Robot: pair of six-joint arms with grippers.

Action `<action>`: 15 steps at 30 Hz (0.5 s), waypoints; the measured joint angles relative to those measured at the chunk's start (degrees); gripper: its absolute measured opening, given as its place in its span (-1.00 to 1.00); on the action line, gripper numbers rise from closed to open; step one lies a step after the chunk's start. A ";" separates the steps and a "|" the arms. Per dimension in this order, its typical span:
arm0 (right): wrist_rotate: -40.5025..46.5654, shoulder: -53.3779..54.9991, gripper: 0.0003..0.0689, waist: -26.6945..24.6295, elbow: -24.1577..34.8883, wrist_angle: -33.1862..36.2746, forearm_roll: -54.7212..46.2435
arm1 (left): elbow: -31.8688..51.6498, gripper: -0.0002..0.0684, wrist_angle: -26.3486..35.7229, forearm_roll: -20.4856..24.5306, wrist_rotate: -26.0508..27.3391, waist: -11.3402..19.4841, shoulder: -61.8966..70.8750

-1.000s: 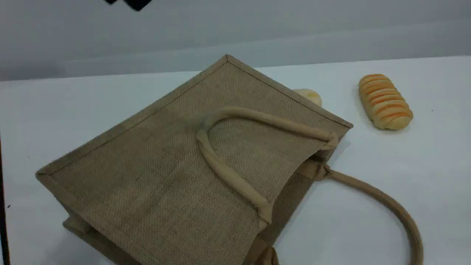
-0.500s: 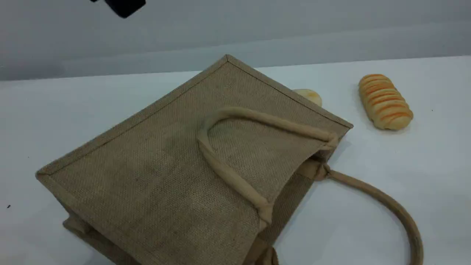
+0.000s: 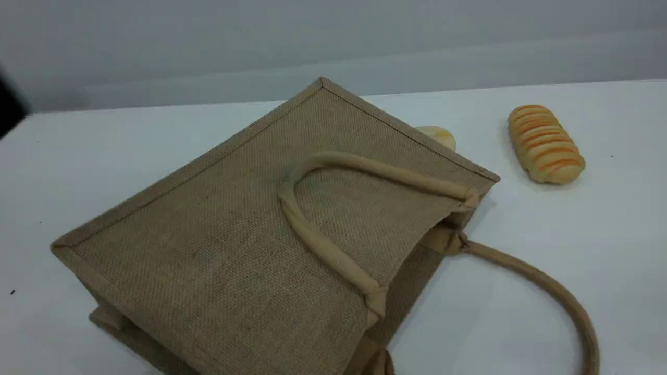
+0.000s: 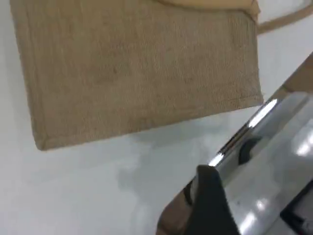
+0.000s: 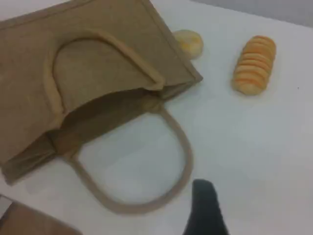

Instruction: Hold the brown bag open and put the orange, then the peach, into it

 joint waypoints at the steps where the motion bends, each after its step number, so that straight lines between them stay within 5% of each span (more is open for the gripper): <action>1: 0.00 0.00 0.23 0.00 0.00 0.00 0.00 | 1.67 0.30 -0.59 -0.05 -0.83 0.00 -2.45; 15: 0.12 0.00 0.23 0.00 0.00 0.00 0.05 | 22.69 0.30 -3.84 -0.18 -7.26 0.00 -28.61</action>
